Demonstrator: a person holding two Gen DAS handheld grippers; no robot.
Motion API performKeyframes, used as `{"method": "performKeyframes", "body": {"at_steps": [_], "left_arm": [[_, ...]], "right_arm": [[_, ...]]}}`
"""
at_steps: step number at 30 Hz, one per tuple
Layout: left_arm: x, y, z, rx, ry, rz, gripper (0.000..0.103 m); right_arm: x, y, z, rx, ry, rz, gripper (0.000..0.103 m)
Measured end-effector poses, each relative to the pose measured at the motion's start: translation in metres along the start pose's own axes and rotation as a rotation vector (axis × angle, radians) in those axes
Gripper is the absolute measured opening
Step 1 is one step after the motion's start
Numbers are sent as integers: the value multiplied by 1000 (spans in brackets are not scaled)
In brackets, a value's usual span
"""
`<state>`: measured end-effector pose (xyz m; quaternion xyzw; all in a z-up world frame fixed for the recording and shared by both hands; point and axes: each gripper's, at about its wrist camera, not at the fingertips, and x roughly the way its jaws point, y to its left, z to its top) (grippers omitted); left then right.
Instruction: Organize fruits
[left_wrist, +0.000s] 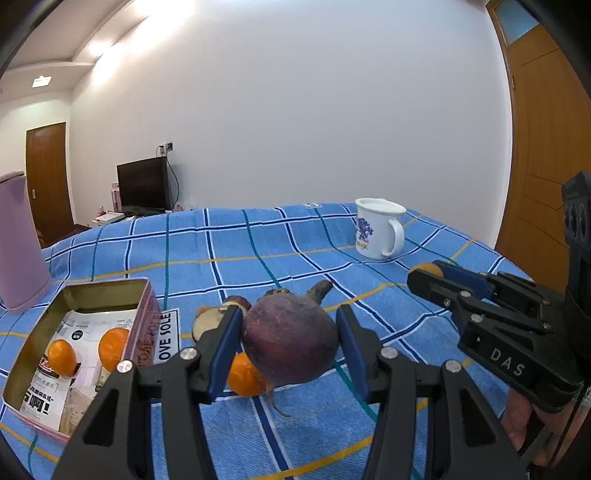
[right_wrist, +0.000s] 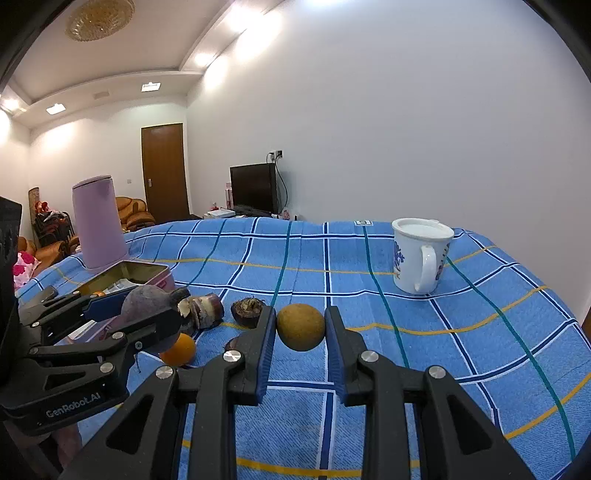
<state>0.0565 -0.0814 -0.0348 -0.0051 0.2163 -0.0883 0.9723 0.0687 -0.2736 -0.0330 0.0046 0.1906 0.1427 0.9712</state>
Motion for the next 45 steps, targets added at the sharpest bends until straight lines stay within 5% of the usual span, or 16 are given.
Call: {"method": "performKeyframes", "body": {"at_steps": [30,45], "left_arm": [[-22,-4,-1,24,-114,44,54],[-20,2,0,24,-107,62,54]], "right_arm": [[-16,2,0,-17,-92,19,28],[-19,3,0,-15,-103,27,28]]}}
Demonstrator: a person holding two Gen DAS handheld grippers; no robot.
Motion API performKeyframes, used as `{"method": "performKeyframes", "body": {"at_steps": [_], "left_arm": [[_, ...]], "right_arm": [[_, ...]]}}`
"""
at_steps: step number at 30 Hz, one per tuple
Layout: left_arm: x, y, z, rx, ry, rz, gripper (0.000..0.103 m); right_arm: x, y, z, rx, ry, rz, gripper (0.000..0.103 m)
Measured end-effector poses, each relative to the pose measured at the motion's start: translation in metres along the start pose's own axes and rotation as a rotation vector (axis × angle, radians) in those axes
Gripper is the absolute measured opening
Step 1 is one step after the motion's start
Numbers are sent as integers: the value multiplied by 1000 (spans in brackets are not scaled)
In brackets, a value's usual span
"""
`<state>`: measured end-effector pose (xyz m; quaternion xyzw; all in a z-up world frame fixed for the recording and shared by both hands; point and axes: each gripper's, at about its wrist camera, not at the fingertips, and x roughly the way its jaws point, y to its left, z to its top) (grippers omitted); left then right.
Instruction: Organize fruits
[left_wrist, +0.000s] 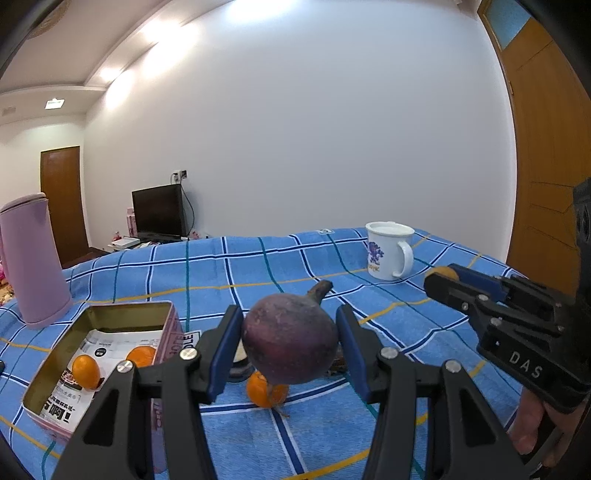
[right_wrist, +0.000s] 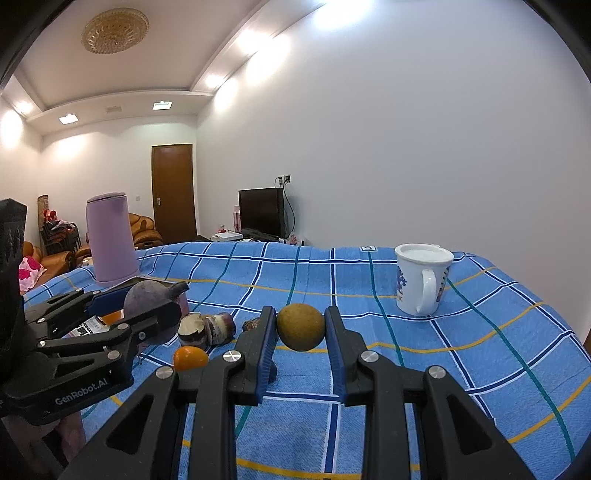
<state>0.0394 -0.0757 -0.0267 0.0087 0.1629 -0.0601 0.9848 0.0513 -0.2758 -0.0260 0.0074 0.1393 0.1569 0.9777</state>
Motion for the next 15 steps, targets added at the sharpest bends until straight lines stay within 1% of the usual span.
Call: {"method": "performKeyframes", "body": {"at_steps": [7,15], "left_arm": [[3,5,0,-1,16,6,54],[4,20,-1,-17,26,29,54]], "right_arm": [[5,7,1,-3,10,15,28],[13,18,1,-5,23,41,29]]}}
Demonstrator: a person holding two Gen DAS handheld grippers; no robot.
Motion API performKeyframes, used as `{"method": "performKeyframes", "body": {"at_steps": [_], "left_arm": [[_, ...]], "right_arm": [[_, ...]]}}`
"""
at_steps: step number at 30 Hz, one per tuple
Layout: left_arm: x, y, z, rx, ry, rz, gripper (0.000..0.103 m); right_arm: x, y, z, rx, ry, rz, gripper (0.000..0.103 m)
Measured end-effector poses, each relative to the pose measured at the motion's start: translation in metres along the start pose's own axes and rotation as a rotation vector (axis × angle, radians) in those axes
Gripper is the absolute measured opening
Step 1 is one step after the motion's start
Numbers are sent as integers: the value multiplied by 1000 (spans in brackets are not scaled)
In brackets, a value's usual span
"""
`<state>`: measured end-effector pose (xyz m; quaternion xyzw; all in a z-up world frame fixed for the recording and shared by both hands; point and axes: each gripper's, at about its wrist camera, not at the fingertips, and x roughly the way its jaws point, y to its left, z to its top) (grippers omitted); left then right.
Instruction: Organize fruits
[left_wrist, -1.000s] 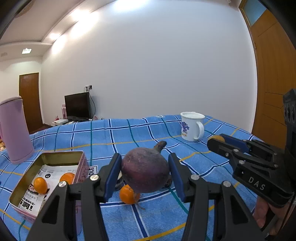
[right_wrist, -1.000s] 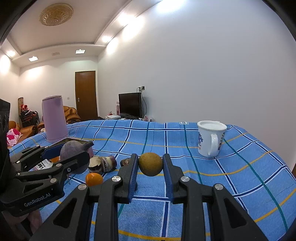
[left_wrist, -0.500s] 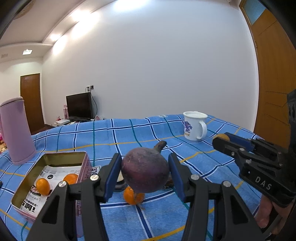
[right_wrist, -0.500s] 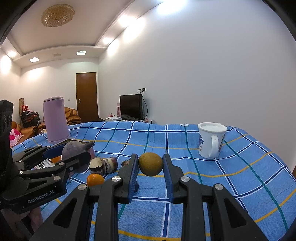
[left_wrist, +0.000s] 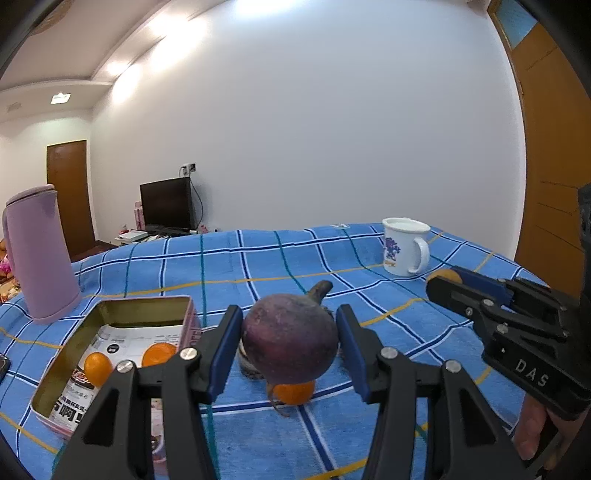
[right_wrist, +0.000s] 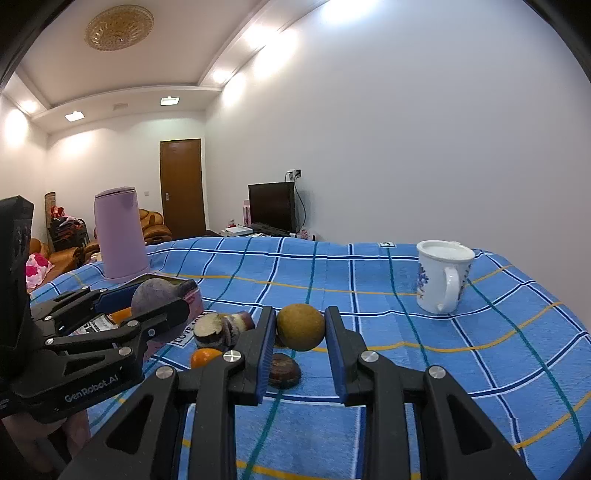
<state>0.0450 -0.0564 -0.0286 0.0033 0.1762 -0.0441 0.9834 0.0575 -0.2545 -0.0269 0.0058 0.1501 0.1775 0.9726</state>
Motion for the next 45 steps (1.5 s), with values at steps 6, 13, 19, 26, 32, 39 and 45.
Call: {"method": "performKeyframes", "body": {"at_steps": [6,13,19,26,32,39,45], "left_arm": [[1,14,-1,-18,6,14,54],[1,32,-1,-38,15,42,54],[-2,49,-3,-47,13,74,54],[-3,70,-5,-69,18,111,54],[-5,88,-6,-85,22,144,54],[-7,107,-8,-100,34,181,54],[-9,120,-10,-114,39,204,54]], "right_arm": [[10,14,1,-5,14,23,29],[22,33,3,-29,26,57,29],[30,47,5,-51,35,83,29],[42,69,5,-86,54,122,29],[50,89,6,-112,61,151,29],[58,107,7,-128,66,178,29],[63,120,8,-138,71,197,29]]}}
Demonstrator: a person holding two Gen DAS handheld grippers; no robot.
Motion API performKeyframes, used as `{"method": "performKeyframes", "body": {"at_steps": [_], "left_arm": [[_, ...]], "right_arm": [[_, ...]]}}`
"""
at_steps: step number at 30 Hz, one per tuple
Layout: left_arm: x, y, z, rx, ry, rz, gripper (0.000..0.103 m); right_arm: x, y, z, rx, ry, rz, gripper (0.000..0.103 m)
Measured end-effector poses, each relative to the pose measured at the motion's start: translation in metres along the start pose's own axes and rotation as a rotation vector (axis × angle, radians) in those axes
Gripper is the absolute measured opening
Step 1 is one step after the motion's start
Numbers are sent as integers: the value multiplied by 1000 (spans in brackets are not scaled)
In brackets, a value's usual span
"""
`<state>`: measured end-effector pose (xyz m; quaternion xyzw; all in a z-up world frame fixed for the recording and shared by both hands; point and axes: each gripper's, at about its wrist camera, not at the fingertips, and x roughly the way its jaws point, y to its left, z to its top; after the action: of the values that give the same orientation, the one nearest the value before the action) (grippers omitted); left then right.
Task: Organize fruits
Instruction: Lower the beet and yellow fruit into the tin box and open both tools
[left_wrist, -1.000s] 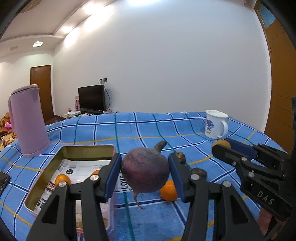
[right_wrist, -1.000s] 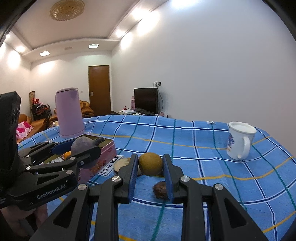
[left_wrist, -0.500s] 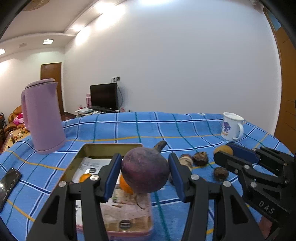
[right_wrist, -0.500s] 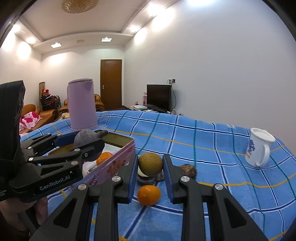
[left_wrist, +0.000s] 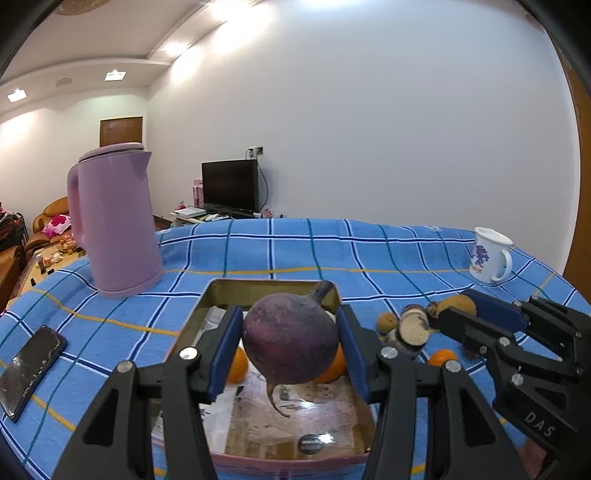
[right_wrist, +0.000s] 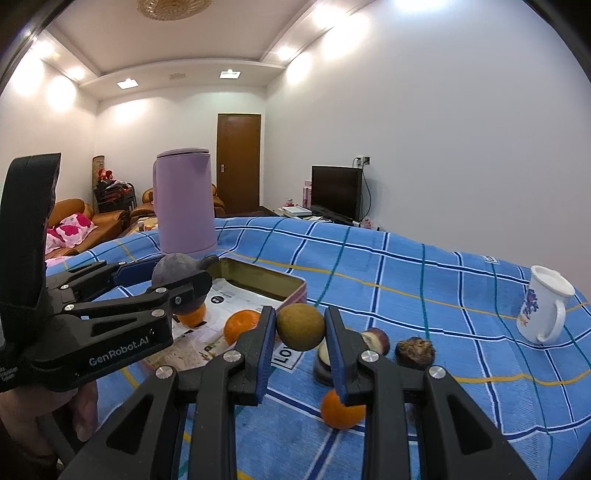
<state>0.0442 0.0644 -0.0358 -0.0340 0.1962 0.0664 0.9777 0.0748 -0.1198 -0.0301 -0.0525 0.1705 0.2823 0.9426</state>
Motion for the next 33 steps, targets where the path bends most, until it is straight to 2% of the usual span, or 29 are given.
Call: {"method": "performKeyframes", "body": {"at_steps": [13,24,33], "left_arm": [[5,24,1,-8,19,60,54],[13,50,0,-32,70,110,54],[20,56,-1,-36,117,123,54]], "right_arm": [[13,18,7,-19,10,38,29],[29,37,13,-34,26,86,29],[44,50,17,-47,57,120,29]]}}
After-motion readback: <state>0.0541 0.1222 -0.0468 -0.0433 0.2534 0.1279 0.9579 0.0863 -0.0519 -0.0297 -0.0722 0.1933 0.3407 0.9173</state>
